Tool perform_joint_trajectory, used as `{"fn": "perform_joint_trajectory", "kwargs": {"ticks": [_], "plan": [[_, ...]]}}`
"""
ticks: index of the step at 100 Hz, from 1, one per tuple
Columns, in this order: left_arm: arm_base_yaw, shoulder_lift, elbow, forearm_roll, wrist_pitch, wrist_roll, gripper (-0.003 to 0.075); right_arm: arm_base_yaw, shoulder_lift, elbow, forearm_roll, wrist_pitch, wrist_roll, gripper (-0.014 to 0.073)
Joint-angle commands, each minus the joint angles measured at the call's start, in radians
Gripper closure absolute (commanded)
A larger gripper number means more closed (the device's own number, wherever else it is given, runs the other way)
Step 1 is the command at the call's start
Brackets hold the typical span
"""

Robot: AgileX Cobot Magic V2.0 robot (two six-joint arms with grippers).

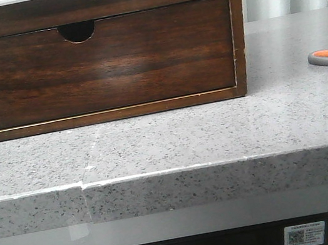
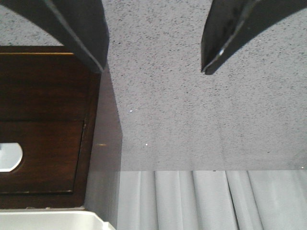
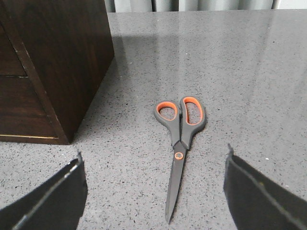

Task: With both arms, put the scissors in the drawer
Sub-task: 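Move the left gripper toward the white handle of the wooden drawer, then close the left gripper around the white drawer handle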

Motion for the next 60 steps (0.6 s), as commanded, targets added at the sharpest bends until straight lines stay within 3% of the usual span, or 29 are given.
{"fn": "perform_joint_trajectory", "kwargs": {"ticks": [1,20,38,60], "plan": [[0.003,0.016,-0.027,-0.06,-0.094,-0.004,0.0349,0.001,0.013,-0.036,-0.009,-0.085,-0.007,0.006],[-0.001,0.016,-0.027,-0.214,-0.096,-0.004,0.0355,0.001,0.013,-0.036,0.008,-0.085,-0.007,0.006],[-0.003,0.018,-0.027,-0.533,-0.098,-0.004,0.0355,0.001,0.013,-0.036,0.013,-0.085,-0.007,0.006],[-0.003,0.064,-0.027,-0.806,-0.065,-0.004,0.0355,0.001,0.013,-0.036,0.013,-0.085,-0.007,0.006]]}}
